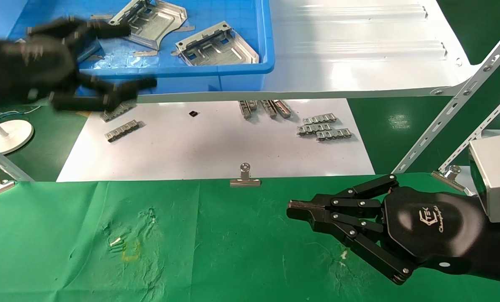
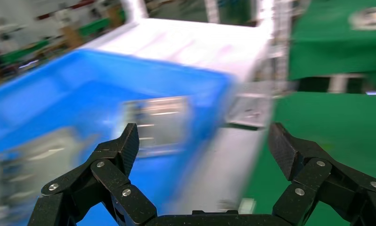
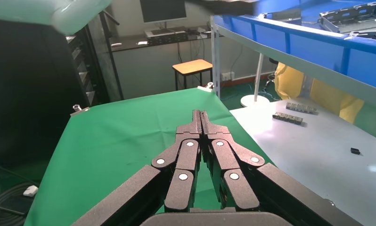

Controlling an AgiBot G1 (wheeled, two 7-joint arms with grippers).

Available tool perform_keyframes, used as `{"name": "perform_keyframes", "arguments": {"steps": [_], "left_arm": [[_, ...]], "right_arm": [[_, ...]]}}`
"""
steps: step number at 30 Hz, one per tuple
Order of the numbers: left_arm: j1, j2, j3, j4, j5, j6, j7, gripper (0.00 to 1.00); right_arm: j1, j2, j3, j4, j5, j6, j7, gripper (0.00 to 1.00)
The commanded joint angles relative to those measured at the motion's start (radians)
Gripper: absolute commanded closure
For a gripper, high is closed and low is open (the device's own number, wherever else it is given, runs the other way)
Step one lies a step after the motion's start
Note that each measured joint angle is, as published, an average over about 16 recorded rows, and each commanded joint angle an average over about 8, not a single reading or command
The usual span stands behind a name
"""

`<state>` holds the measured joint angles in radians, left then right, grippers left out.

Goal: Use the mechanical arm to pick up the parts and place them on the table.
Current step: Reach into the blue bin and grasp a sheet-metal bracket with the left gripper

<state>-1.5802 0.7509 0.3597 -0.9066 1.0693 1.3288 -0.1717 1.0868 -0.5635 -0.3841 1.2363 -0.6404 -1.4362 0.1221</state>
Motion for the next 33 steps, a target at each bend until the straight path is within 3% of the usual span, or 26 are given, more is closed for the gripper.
{"name": "perform_keyframes", "arguments": {"steps": [1,9,15,17,19,23,25,27,33], "left_arm": [[-0.087,0.043,0.031,0.087,0.069,-0.017,0.001,0.00],[-0.308,0.223,0.103,0.489,0.235,-0.185,0.085,0.00],[-0.387,0.317,0.119,0.669,0.284,-0.348,0.127,0.00],[-0.402,0.336,0.120,0.709,0.290,-0.383,0.134,0.00],[-0.414,0.351,0.124,0.744,0.297,-0.404,0.137,0.15],[-0.433,0.370,0.139,0.796,0.319,-0.405,0.134,0.65],[-0.442,0.374,0.147,0.815,0.330,-0.387,0.132,0.90],[-0.449,0.375,0.153,0.828,0.338,-0.359,0.131,1.00],[-0.464,0.370,0.159,0.853,0.344,-0.293,0.142,1.00]], "right_arm": [[0.000,0.000,0.000,0.000,0.000,0.000,0.000,1.00],[0.000,0.000,0.000,0.000,0.000,0.000,0.000,1.00],[0.000,0.000,0.000,0.000,0.000,0.000,0.000,1.00],[0.000,0.000,0.000,0.000,0.000,0.000,0.000,0.94],[0.000,0.000,0.000,0.000,0.000,0.000,0.000,0.69],[0.000,0.000,0.000,0.000,0.000,0.000,0.000,0.19],[0.000,0.000,0.000,0.000,0.000,0.000,0.000,0.00],[0.000,0.000,0.000,0.000,0.000,0.000,0.000,0.00],[0.000,0.000,0.000,0.000,0.000,0.000,0.000,0.00]]}}
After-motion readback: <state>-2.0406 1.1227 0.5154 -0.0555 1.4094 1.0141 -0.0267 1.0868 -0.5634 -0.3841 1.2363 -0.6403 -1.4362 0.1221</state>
